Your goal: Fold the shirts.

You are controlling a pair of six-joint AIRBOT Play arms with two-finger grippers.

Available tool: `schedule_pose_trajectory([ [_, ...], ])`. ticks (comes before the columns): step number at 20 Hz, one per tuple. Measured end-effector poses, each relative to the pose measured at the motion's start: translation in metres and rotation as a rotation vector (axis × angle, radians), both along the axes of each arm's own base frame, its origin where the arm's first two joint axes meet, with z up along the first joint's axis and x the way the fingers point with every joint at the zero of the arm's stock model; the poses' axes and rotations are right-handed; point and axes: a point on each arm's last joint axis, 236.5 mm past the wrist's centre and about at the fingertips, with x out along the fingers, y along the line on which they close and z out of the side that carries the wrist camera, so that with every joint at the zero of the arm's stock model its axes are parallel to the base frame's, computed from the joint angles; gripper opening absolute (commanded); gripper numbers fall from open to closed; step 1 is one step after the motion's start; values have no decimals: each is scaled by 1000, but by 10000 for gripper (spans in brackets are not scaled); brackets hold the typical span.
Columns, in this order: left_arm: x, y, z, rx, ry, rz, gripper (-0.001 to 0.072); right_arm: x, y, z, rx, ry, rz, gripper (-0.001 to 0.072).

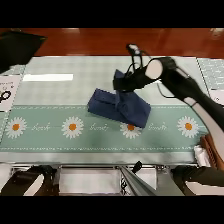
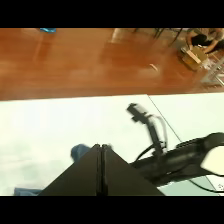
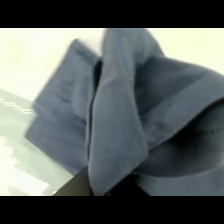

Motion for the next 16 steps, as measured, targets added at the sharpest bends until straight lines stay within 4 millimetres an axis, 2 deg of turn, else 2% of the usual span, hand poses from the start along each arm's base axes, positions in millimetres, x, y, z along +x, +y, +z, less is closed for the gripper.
schedule_pose_trajectory([
  [1,-14,5,6,4,-9,6,14,-3,14,-12,17,23,4,133],
  [2,-25,8,10,6,-18,10,14,-6,28,-23,40,43,4,310],
  [3,-36,9,13,8,-20,9,14,-7,40,-31,65,58,-1,440],
  [4,-45,11,14,13,-21,9,15,-8,51,-36,96,74,-11,462],
  [6,-58,11,11,34,-9,4,14,-8,65,-38,155,97,-37,462],
  [7,-62,13,8,46,-3,10,14,-7,67,-36,173,101,-44,462],
  [9,-64,18,2,81,12,26,15,-8,58,-28,171,110,-35,462],
  [10,-63,23,-2,103,19,41,15,-9,46,-23,144,106,-17,461],
  [12,-59,32,-10,151,29,74,15,-17,4,-19,2,105,40,461],
  [14,-53,42,-18,194,44,108,16,-24,-71,-20,-255,100,79,460],
  [16,-48,51,-27,233,63,135,17,-27,-162,-13,-496,108,43,461],
])
